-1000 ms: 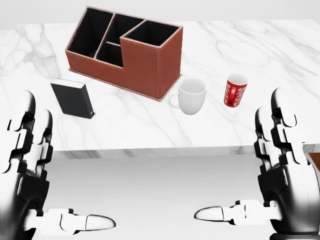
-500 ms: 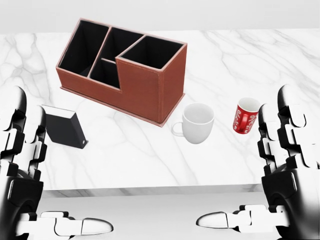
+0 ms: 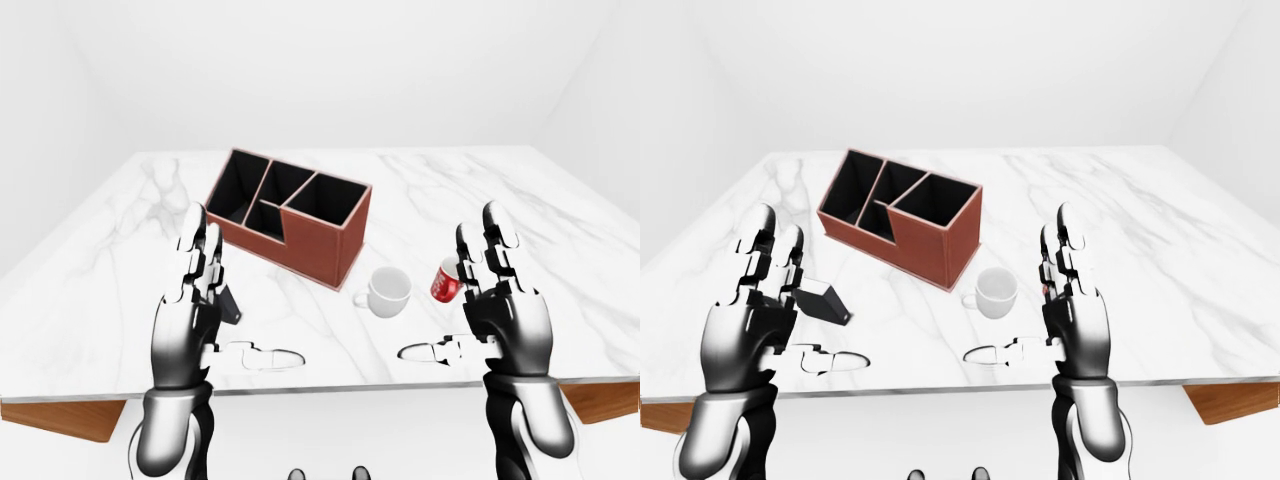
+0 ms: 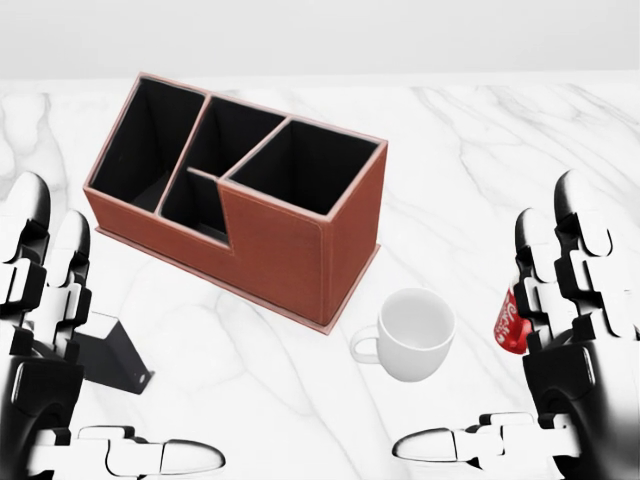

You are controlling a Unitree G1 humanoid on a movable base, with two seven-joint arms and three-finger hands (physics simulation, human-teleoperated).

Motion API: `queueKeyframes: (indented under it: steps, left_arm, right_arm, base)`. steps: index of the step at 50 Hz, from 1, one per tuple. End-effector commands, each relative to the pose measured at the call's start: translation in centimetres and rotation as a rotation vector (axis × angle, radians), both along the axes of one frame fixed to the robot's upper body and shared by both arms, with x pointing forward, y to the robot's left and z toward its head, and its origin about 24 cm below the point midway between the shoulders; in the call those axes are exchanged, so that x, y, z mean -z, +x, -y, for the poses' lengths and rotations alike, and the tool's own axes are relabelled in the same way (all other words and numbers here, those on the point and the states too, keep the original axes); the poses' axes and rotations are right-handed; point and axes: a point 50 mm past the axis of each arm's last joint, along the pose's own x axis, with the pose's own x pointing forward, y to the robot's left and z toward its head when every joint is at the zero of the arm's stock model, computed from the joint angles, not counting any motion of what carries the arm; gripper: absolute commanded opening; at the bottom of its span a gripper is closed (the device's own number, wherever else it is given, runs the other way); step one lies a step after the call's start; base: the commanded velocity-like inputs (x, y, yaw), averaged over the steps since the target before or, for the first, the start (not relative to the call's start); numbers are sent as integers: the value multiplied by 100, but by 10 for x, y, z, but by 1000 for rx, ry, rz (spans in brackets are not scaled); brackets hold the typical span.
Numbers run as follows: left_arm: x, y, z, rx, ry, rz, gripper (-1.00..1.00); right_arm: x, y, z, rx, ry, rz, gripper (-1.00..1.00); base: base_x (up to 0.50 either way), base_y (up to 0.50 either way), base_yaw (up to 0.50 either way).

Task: Pick up the red mug and place it to the right of the caddy.

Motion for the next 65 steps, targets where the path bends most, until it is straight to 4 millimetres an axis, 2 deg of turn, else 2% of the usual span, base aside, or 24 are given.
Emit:
queueKeyframes:
  steps: [1, 22, 27, 31, 43, 53, 65]
  left_arm:
    - [-1, -2, 0, 4, 2, 2, 100]
    - [-9, -7, 0, -2, 8, 39, 100]
    - [-4, -4, 0, -3, 10, 17, 100]
    - [-10, -8, -1, -13, 16, 47, 100]
    - [-9, -7, -2, -15, 16, 41, 100]
    - [-9, -7, -2, -17, 16, 39, 100]
    - [-9, -8, -2, -18, 16, 40, 100]
  right_arm:
    - [-2, -2, 0, -2, 1, 7, 100]
    - [-2, -2, -1, -7, 0, 6, 100]
    - [-1, -2, -2, -9, 0, 4, 100]
    - [-3, -3, -2, -9, 25, 12, 100]
    - [2, 0, -3, -12, 24, -11, 100]
    - [0, -2, -2, -14, 33, 0, 100]
    - [-5, -4, -2, -4, 28, 25, 100]
  base:
    - [50, 0, 0]
    - [50, 0, 0]
    - [50, 0, 0]
    - [0, 0, 0]
    - [0, 0, 0]
    - [0, -25, 0]
    - [0, 0, 0]
